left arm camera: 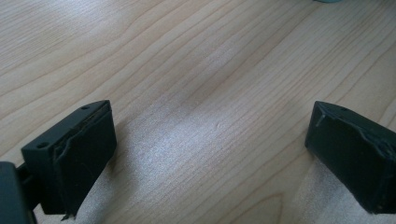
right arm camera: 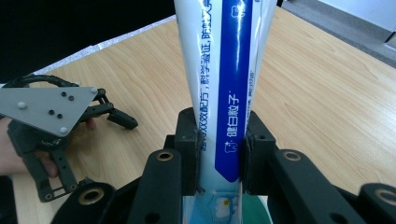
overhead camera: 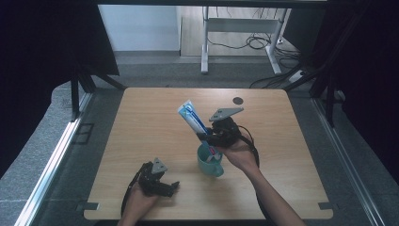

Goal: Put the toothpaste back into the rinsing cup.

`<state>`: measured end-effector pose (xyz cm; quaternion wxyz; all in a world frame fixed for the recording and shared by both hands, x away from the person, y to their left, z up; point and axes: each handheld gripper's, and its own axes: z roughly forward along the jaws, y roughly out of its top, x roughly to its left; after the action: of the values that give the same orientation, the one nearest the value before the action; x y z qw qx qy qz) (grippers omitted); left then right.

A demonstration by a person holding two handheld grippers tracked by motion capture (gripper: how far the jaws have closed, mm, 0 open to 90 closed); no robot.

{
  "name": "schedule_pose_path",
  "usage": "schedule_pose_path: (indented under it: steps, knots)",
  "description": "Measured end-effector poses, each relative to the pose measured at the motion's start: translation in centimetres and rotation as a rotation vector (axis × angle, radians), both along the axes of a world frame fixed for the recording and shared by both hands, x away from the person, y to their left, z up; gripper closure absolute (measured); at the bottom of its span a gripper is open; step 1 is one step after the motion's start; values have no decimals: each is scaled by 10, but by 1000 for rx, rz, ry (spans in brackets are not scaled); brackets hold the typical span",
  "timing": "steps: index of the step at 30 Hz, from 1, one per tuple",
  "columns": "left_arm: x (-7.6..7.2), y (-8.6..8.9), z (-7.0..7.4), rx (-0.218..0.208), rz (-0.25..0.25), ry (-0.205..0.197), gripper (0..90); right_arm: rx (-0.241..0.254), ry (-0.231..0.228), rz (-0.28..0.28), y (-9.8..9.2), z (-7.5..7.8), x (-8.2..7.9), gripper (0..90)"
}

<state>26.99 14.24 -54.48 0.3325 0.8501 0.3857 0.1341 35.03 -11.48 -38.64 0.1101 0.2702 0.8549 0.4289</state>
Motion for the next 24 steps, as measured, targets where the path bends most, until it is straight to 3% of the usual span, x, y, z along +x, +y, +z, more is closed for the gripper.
schedule_pose_path:
  steps: [24]
  knots:
    - [0, 0, 0, 1, 1, -1, 19, 85, -16, -11, -12, -43, -6, 718]
